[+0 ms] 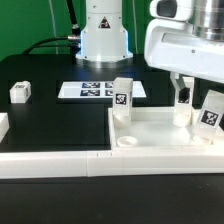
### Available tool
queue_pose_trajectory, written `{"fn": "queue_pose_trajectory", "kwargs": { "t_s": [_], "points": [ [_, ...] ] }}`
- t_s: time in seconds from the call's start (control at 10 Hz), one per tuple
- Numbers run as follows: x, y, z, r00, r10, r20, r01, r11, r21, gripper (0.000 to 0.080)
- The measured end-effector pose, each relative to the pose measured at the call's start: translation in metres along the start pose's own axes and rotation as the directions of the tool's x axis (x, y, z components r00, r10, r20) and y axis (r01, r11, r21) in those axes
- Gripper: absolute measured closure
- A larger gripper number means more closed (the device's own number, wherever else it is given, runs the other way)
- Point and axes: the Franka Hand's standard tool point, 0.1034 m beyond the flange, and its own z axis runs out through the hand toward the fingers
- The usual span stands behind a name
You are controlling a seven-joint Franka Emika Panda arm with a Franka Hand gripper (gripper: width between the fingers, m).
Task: Assemble square table
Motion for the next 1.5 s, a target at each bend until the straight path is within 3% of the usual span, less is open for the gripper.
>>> {"fn": "queue_pose_trajectory", "kwargs": {
  "t_s": [0.1,0.3,0.4,0.5,0.6,0.9,1.2,1.3,1.5],
  "points": [
    [0.0041,0.0034,0.0022,0.996,-0.091,-0.02,0.091,0.996,0.009,0.0151],
    [0.0043,0.0034,0.0022,0.995,-0.094,-0.021,0.094,0.996,0.008,0.0172],
    [0.0043,0.0036,0.0027,0.998,-0.065,-0.02,0.066,0.998,0.008,0.0312],
    [0.0042,0.0036,0.003,1.0,-0.018,-0.018,0.018,1.0,0.01,0.0312],
    [0.0041,0.0037,0.0036,0.996,0.083,-0.017,-0.083,0.996,0.011,0.0488],
    [0.0044,0.0041,0.004,0.962,0.271,-0.015,-0.271,0.962,0.014,0.0509],
    [0.0055,0.0063,0.0053,0.793,0.609,-0.011,-0.608,0.792,0.058,0.0509],
    [0.0037,0.0074,0.0059,0.682,0.732,0.005,-0.729,0.678,0.094,0.0509],
    [-0.0013,0.0063,0.0056,0.478,0.877,0.054,-0.873,0.468,0.136,0.0508]
  ]
}}
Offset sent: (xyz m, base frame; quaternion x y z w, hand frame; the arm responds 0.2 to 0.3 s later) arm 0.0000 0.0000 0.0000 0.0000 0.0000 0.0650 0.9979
